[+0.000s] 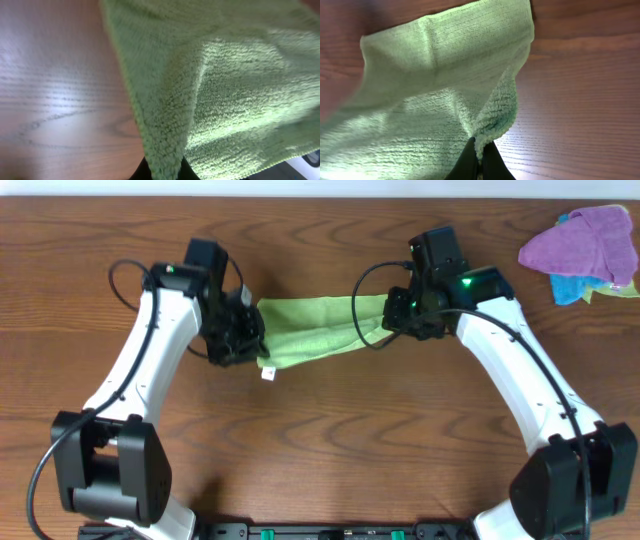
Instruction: Fold the cloth
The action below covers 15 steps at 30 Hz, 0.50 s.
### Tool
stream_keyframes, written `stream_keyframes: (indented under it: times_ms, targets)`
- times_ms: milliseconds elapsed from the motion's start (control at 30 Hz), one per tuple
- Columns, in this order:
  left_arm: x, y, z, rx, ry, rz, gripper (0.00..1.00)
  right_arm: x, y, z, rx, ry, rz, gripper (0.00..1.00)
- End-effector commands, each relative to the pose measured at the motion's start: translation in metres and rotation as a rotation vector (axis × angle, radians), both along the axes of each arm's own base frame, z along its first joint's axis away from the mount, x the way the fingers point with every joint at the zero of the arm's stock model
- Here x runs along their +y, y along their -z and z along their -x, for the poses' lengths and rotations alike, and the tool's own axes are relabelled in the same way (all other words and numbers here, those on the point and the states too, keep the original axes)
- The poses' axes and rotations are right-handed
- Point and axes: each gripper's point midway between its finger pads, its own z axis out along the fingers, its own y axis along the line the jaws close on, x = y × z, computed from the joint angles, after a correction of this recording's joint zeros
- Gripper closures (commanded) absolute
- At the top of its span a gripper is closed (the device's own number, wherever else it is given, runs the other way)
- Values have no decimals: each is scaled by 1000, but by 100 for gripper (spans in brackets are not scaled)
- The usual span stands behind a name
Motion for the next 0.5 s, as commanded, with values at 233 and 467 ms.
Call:
stream_keyframes:
  times_ms: [233,467]
  targets:
    - [-9,32,42,104,19,-2,94,5,43,36,92,-35,60,99]
    - [-10,42,58,150,41,-13,94,9,54,51,122,-51,70,99]
